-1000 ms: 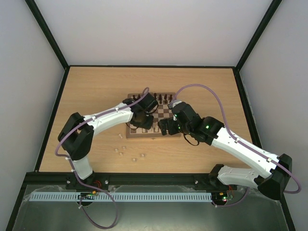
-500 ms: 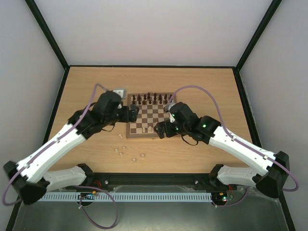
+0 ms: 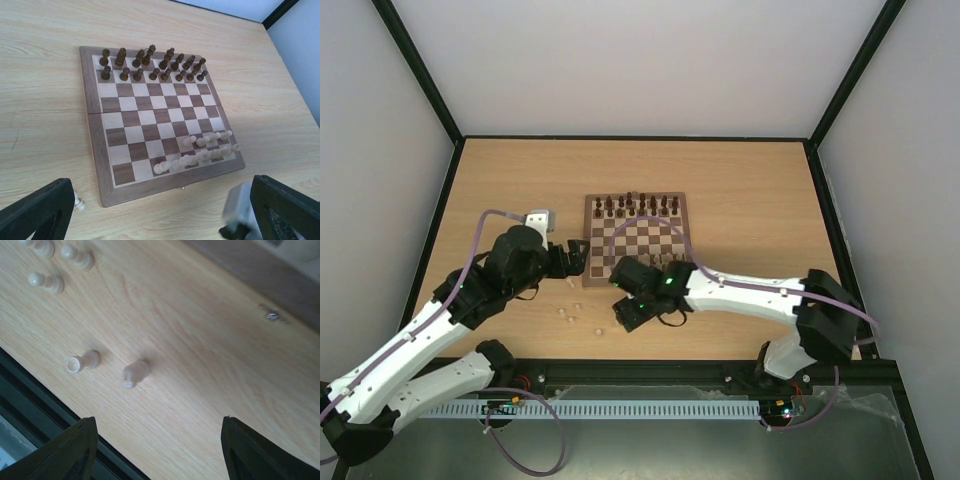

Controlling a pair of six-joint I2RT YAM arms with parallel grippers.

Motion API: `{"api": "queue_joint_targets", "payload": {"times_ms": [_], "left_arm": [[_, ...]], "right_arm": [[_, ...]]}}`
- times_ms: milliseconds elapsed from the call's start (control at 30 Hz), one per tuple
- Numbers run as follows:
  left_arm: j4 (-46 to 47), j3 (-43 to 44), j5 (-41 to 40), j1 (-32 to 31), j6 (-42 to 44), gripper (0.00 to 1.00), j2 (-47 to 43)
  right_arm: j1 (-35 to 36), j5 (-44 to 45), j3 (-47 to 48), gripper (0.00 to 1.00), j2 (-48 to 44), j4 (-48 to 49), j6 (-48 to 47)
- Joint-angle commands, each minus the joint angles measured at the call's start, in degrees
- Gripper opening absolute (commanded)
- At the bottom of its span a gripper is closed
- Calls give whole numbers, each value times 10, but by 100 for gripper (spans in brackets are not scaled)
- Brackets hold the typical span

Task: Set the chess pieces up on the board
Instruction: Pick up the chess piece at the center of the board.

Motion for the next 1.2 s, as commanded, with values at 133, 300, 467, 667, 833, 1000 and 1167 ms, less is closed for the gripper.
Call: {"api": "queue_joint_targets", "payload": {"times_ms": [133,300,467,667,833,1000,1167], "left_arm": [[9,-24,-14,7,0,99,-44],[-2,-25,-13,9,2,99,-63],[-6,-21,-10,10,3,99,-74],[-8,-17,-6,10,8,99,-73],[-7,-15,-3,11,10,99,-76],[-14,-7,-8,11,8,99,-90],[-25,5,-24,12,3,99,-124]], "right_arm": [[60,35,76,53,109,-38,42],[63,37,101,43,152,-45,48],[63,52,122,31,193,-60,53],[62,58,132,19,213,-73,57],[62,74,137,3,208,-84,62],[45,97,183,1,207,-114,54],[-2,106,266,1,222,-153,29]]}}
